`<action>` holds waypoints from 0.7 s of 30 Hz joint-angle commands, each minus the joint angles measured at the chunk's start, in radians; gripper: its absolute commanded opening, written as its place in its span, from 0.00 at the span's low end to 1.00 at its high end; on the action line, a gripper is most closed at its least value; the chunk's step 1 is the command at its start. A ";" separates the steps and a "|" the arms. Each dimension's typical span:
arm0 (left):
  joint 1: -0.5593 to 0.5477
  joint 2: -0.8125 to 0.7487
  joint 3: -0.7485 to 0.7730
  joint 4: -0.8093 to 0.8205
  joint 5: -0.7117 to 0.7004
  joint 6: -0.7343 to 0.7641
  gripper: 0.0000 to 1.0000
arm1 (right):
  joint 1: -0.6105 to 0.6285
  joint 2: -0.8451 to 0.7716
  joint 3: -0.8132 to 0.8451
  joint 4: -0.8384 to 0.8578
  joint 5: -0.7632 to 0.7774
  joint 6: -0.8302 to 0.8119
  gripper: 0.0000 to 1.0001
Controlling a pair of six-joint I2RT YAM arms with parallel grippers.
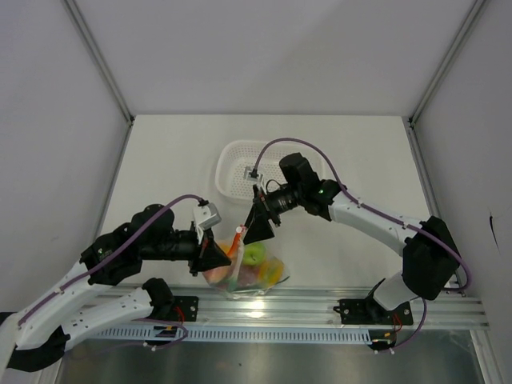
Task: Place the food in the zip-top bag and seal the zipper
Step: Adjust the zipper food storage bag at the center of the board.
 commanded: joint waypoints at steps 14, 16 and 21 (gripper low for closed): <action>-0.001 -0.015 -0.006 0.027 -0.096 -0.034 0.01 | 0.084 -0.152 -0.136 0.272 0.088 0.130 0.99; -0.001 -0.015 -0.003 0.027 -0.093 -0.035 0.01 | 0.105 -0.130 -0.139 0.280 0.113 0.127 0.99; -0.001 -0.016 -0.004 0.023 -0.110 -0.038 0.01 | 0.165 -0.107 -0.160 0.359 0.216 0.147 0.97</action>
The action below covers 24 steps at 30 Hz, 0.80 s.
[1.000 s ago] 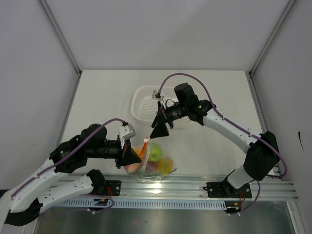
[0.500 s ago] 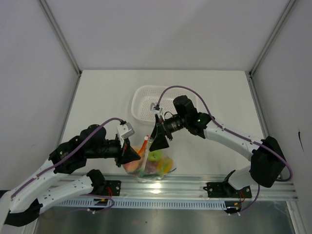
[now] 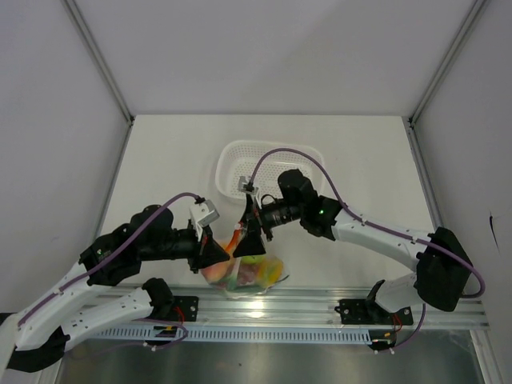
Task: Place the food in the zip-top bag and seal the zipper
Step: Adjust the zipper food storage bag at the center of the board.
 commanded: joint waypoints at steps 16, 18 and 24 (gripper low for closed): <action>-0.001 -0.008 -0.024 -0.004 -0.076 -0.023 0.01 | 0.043 -0.026 -0.110 0.182 0.193 0.063 0.57; -0.001 -0.010 -0.024 -0.004 -0.076 -0.024 0.01 | 0.028 -0.031 -0.104 0.169 0.182 0.060 0.62; -0.001 -0.010 -0.015 -0.003 -0.089 -0.027 0.01 | 0.014 -0.042 -0.050 0.003 0.263 0.016 0.84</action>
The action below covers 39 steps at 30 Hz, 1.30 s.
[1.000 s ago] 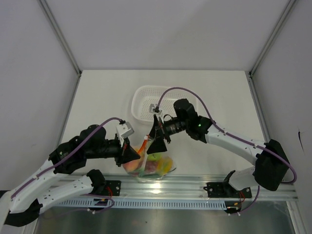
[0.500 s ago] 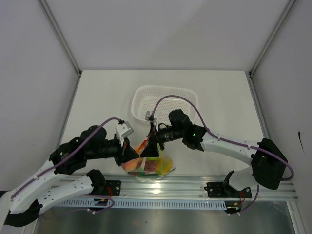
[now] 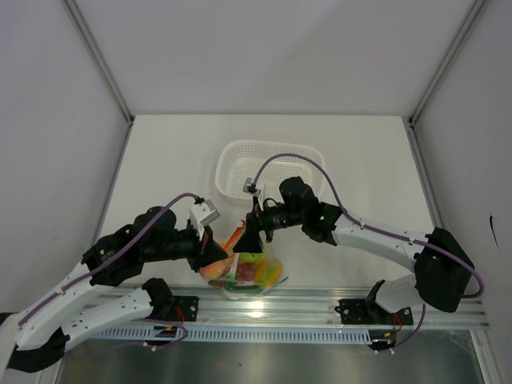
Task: Place the food in the zip-top bag and seal the zipper
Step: Adjust the zipper food storage bag at the center of the board.
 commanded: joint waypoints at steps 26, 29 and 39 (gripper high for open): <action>-0.001 0.078 0.095 -0.081 -0.254 -0.076 0.01 | -0.055 -0.138 0.087 -0.186 -0.037 -0.041 0.62; -0.001 0.081 0.131 -0.096 -0.317 -0.084 0.01 | -0.069 -0.151 0.102 -0.240 -0.034 -0.075 0.67; -0.001 0.023 0.139 -0.016 -0.168 -0.047 0.01 | -0.120 -0.122 0.101 -0.250 -0.097 -0.095 0.68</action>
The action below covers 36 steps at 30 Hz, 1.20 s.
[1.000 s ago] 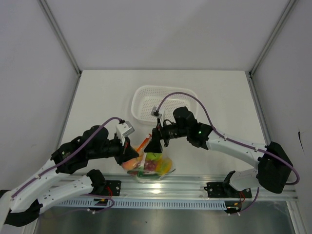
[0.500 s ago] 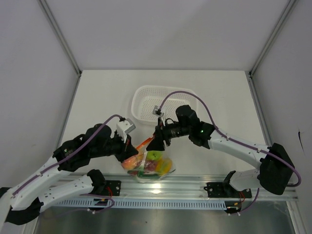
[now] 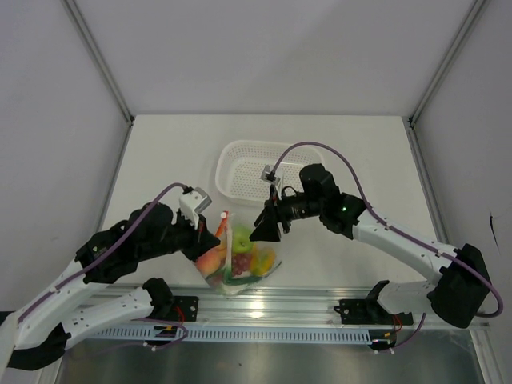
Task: Place the food in the zip-top bag and seal the zipper
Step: Adjust the zipper food storage bag at the center of the board.
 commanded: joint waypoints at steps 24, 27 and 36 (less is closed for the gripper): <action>-0.062 0.077 -0.077 0.286 0.101 -0.174 0.01 | 0.010 -0.015 0.125 -0.156 0.415 0.112 0.86; -0.062 0.041 -0.106 0.366 0.162 -0.179 0.01 | -0.010 -0.042 0.178 -0.268 0.575 0.215 0.90; -0.079 -0.022 -0.157 0.397 0.160 -0.159 0.01 | 0.028 0.045 0.398 -0.538 0.659 0.465 0.93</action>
